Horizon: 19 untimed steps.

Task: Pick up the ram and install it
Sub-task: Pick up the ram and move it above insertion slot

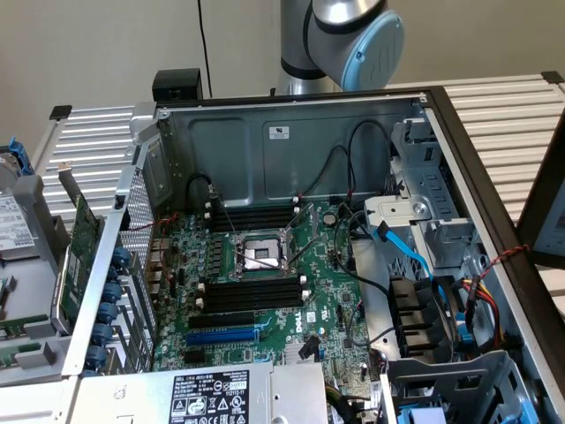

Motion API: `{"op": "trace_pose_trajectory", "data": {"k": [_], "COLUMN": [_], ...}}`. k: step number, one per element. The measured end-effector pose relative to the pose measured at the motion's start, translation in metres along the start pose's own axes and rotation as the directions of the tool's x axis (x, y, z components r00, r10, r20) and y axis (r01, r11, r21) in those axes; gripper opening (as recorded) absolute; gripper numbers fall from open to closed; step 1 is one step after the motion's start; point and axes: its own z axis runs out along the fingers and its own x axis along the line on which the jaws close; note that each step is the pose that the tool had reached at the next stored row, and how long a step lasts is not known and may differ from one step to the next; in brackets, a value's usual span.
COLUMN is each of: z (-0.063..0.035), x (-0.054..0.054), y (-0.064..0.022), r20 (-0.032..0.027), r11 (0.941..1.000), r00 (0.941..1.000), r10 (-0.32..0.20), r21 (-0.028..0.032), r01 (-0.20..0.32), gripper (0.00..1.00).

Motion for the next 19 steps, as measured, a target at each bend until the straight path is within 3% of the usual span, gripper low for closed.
{"op": "trace_pose_trajectory", "data": {"k": [12, 14, 15, 17, 18, 19], "z": [0.0217, 0.0241, 0.0248, 0.0255, 0.026, 0.0265], "x": [0.006, 0.007, 0.008, 0.009, 0.01, 0.011], "y": [0.0019, 0.0012, 0.0006, -0.0002, -0.0004, -0.0003], "r20": [0.0006, 0.0017, 0.003, 0.0064, 0.0075, 0.0075], "r11": [1.0, 0.9999, 0.9998, 0.9991, 0.9988, 0.9987], "r00": [1.0, 1.0, 1.0, 1.0, 1.0, 1.0], "r10": [-0.006, -0.006, -0.006, -0.006, -0.006, -0.006], "r21": [-0.0004, -0.0093, -0.018, -0.0428, -0.0487, -0.0497], "r01": [0.006, 0.006, 0.006, 0.006, 0.006, 0.006], "gripper": [0.11, 0.11, 0.11, 0.11, 0.11, 0.11]}}
